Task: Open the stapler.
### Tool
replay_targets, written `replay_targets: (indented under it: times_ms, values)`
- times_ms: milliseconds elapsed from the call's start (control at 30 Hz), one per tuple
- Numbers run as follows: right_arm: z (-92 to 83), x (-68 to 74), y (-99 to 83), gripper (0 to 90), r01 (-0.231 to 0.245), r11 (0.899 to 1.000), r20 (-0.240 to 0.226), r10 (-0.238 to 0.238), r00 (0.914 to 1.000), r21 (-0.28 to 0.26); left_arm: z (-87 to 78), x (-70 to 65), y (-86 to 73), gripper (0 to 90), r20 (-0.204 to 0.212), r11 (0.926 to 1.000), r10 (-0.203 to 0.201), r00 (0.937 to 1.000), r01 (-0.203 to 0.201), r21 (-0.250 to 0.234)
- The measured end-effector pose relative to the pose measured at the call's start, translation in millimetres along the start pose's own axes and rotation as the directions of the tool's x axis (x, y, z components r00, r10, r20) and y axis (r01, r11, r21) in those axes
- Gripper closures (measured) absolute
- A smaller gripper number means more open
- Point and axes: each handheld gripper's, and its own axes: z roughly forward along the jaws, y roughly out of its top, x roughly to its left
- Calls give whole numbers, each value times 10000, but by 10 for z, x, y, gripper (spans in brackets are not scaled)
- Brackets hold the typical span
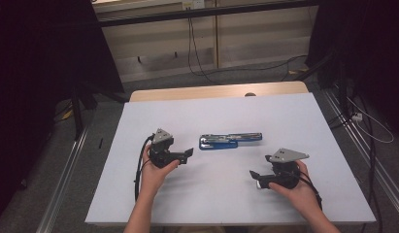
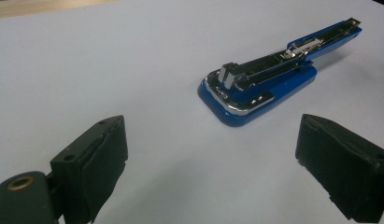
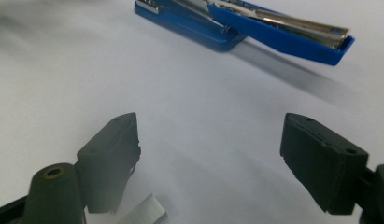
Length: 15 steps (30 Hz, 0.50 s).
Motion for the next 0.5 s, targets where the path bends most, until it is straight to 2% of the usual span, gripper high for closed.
replay_targets:
  times_ms: [133, 300, 467, 500]
  values:
    - [-36, 16, -50, 190, -66, 10000, 4, 66, 10000, 49, -58, -11, -46, 88, -23, 9997, 34, 10000, -35, -227]
    - [-89, 57, -86, 194, 95, 9998, 31, -95, 9999, 152, -133, -31, -106, 85, -125, 9997, 195, 9997, -197, -163]
    - [-157, 90, -118, 215, 71, 9998, -64, -70, 10000, 164, -218, -31, -159, 84, -342, 9994, 325, 9989, -329, -118]
    - [-170, 96, -130, 215, 9, 9999, -63, -8, 10000, 163, -232, -34, -170, 82, -368, 9995, 253, 9990, -260, -193]
